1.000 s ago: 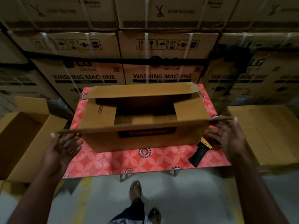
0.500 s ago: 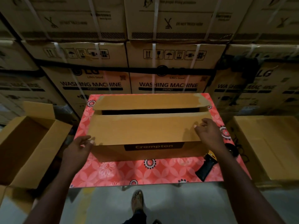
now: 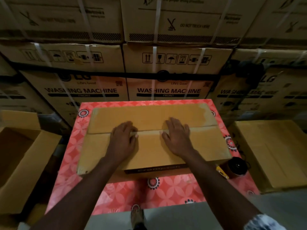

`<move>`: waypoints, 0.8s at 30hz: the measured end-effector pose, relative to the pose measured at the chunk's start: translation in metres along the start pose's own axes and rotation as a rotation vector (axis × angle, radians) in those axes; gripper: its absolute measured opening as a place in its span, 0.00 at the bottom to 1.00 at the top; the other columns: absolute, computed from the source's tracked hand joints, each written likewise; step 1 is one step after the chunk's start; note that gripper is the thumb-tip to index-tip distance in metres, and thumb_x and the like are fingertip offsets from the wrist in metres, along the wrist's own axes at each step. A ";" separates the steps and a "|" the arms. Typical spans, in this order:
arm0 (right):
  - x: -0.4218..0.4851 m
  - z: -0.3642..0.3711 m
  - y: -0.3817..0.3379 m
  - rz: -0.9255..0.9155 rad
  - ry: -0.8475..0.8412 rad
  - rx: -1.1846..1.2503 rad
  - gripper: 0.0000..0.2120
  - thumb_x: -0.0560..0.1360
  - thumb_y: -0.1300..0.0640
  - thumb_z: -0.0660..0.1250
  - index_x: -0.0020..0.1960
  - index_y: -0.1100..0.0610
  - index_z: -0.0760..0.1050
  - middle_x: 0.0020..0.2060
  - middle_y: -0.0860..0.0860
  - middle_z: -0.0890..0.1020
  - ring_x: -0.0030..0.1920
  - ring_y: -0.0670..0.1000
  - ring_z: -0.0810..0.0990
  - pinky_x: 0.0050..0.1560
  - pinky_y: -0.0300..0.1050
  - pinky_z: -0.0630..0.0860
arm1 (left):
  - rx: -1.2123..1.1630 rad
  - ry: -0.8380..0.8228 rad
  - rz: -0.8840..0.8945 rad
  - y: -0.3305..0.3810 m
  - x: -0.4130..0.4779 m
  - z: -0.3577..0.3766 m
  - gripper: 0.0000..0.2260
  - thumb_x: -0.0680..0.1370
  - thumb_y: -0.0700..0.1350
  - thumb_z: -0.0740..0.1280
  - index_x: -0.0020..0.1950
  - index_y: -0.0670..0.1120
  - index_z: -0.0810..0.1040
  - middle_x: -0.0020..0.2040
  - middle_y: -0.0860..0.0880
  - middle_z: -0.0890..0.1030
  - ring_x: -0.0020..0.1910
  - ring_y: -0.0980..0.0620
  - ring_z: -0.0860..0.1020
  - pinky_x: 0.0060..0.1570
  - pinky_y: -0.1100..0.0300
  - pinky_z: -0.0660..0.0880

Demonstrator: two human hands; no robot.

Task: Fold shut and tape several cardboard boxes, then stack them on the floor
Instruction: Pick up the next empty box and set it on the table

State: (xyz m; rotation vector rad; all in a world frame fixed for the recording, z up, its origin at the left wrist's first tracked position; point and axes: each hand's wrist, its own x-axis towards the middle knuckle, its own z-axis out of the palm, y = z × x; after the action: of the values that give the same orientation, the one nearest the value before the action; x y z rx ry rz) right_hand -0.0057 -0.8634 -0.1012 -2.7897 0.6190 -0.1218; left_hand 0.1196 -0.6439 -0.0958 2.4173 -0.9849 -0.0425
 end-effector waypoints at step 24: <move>-0.089 -0.023 0.152 0.567 0.356 0.078 0.33 0.76 0.41 0.61 0.74 0.60 0.68 0.73 0.61 0.70 0.74 0.62 0.67 0.73 0.60 0.58 | -0.123 -0.103 0.135 0.079 -0.002 0.061 0.18 0.77 0.50 0.59 0.64 0.49 0.79 0.67 0.48 0.77 0.66 0.44 0.74 0.70 0.43 0.63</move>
State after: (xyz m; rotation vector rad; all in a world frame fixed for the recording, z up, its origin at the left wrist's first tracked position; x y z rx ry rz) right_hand -0.1511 -0.9635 -0.1255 -2.4193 1.4229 -0.5126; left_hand 0.0542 -0.7171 -0.1106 2.2512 -1.1549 -0.1763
